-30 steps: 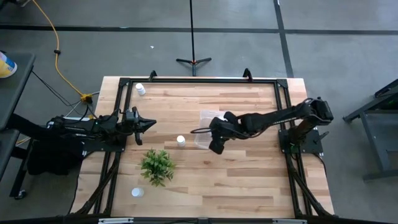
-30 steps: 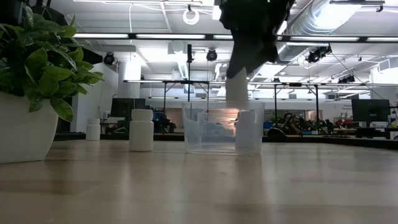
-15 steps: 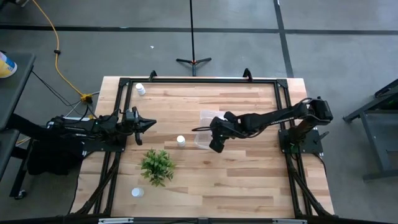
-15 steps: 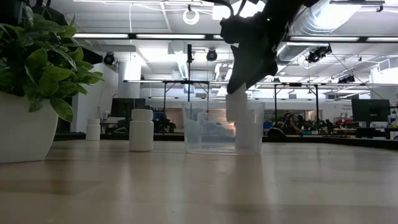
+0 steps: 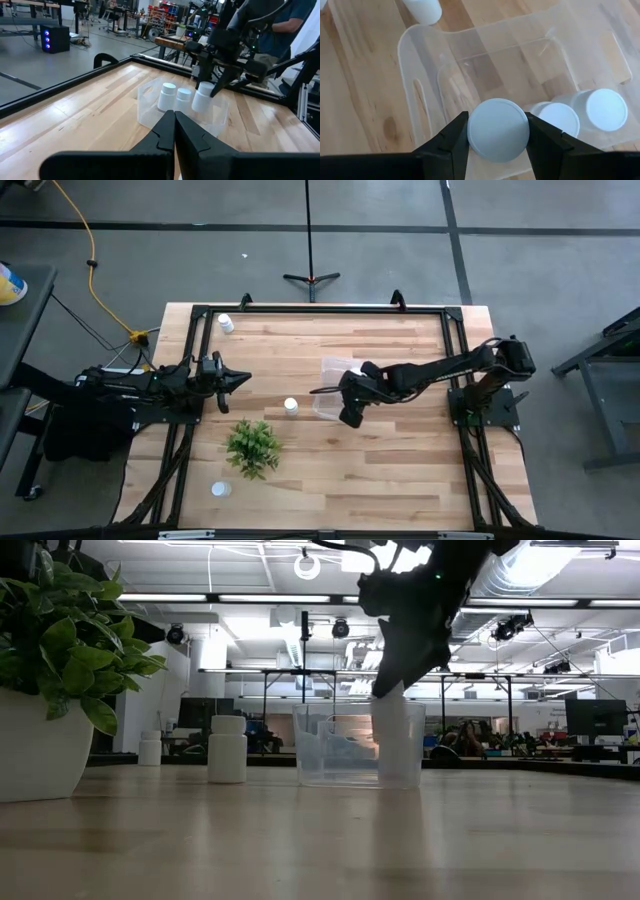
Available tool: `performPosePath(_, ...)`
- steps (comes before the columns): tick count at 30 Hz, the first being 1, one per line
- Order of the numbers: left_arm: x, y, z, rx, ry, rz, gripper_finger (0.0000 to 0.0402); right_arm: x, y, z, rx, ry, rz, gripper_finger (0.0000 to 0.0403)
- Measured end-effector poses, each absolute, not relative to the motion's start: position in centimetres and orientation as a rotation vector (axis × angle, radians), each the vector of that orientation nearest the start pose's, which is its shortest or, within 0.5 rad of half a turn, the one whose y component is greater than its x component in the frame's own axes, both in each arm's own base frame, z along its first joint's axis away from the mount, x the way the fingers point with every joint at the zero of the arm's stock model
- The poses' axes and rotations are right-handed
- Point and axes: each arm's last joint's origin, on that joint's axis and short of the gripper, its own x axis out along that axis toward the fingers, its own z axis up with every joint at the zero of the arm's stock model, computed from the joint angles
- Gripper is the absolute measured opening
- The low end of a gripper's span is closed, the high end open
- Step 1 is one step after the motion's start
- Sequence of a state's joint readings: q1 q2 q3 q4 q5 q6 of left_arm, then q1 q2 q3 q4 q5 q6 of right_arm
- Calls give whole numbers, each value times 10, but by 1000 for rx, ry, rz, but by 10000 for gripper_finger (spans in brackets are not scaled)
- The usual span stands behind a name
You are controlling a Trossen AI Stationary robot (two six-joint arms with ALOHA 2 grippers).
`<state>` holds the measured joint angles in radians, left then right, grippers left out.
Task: Pick and place pill bottles into a basket
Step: Put the white medicine bottle into the transparent bin
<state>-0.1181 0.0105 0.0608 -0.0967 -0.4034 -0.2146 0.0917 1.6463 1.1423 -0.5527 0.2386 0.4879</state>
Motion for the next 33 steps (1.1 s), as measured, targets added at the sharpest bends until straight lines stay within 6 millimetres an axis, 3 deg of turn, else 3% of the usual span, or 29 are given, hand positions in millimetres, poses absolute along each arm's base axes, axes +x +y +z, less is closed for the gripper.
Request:
performPosePath(10, 93, 0, 174, -201, 14, 289, 46, 325, 23, 202, 294, 976, -387, 150)
performPosePath(33, 93, 0, 174, -201, 14, 289, 46, 324, 22, 201, 283, 961, -460, 154)
